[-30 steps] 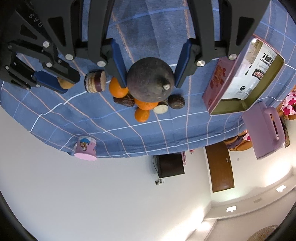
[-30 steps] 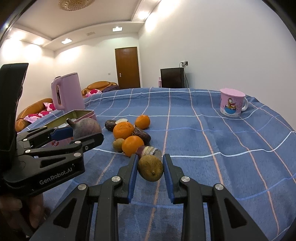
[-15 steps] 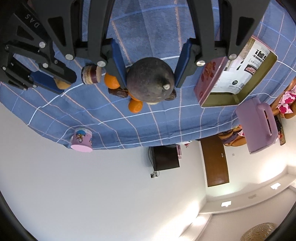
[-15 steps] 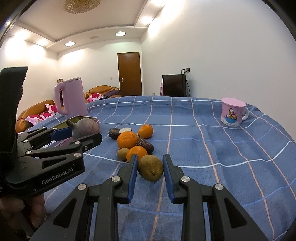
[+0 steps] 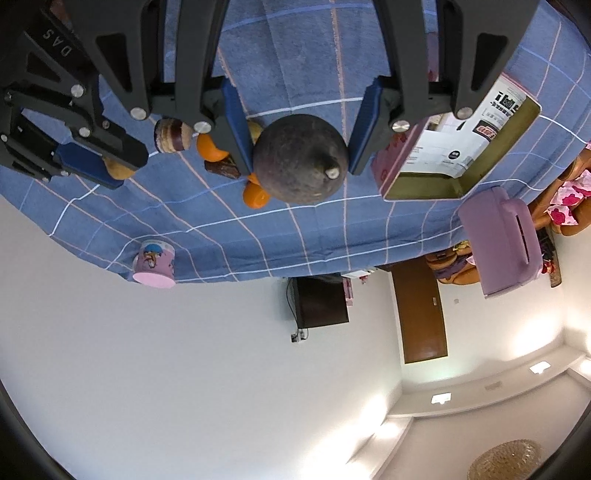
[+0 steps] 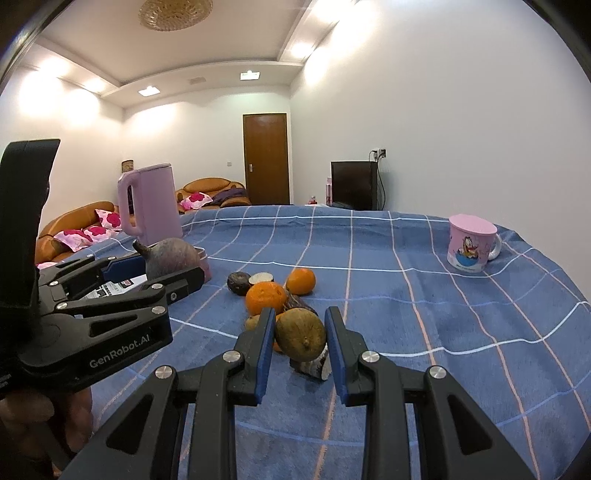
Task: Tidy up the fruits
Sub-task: 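Carry the mangosteen in the left gripper toward the tin box while the right gripper carries the kiwi there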
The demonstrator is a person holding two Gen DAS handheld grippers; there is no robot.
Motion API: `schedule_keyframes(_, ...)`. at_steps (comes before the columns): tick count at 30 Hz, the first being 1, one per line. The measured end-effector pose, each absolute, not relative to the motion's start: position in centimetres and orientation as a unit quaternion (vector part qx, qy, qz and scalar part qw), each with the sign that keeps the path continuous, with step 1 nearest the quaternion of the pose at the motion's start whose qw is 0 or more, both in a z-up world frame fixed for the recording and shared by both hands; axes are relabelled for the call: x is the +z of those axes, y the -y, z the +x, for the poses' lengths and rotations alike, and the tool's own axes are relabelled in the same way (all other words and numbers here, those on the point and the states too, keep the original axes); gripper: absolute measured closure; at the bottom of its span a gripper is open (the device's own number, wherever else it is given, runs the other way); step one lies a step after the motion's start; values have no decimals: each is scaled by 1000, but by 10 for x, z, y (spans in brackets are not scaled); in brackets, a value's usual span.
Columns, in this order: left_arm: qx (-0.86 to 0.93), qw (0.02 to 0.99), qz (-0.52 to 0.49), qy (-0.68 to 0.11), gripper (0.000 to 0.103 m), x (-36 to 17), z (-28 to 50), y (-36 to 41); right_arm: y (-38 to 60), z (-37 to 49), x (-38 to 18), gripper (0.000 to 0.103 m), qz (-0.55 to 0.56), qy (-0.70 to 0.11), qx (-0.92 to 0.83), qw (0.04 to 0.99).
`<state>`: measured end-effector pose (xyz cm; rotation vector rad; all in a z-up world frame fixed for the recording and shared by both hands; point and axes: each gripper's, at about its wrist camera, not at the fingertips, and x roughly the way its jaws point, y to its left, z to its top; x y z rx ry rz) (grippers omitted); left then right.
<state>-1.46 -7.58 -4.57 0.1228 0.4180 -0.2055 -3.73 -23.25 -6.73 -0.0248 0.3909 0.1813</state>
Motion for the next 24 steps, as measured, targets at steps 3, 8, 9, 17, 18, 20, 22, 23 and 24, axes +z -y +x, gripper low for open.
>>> schedule_keyframes(3,-98,973,61,-201,50,-44,-16,74,231,-38,-66,74,-13,-190,91,977)
schedule_keyframes(8,-94,974,59,-195,50,-42,-16,72,229,-38,-63,74,-17,-183,94,979)
schedule_keyframes(9,-94,975,58,-194,50,-41,-16,71,228,-38,-62,74,-18,-181,95,979)
schedule_keyframes(17,-84,978,55,-185,50,-38,-17,64,222,-32,-53,74,-29,-168,104,980)
schedule_keyframes(18,-83,978,54,-184,50,-37,-17,63,221,-32,-52,74,-30,-167,106,980)
schedule_keyframes(20,-80,979,51,-183,50,-35,-17,60,218,-30,-51,74,-33,-166,109,980)
schedule_keyframes(22,-77,979,49,-181,50,-35,-16,57,216,-29,-49,74,-35,-164,111,979)
schedule_keyframes(23,-75,979,48,-181,50,-34,-16,56,215,-28,-49,74,-37,-164,113,979)
schedule_keyframes(24,-74,980,47,-181,50,-33,-15,54,214,-27,-48,74,-39,-164,114,979)
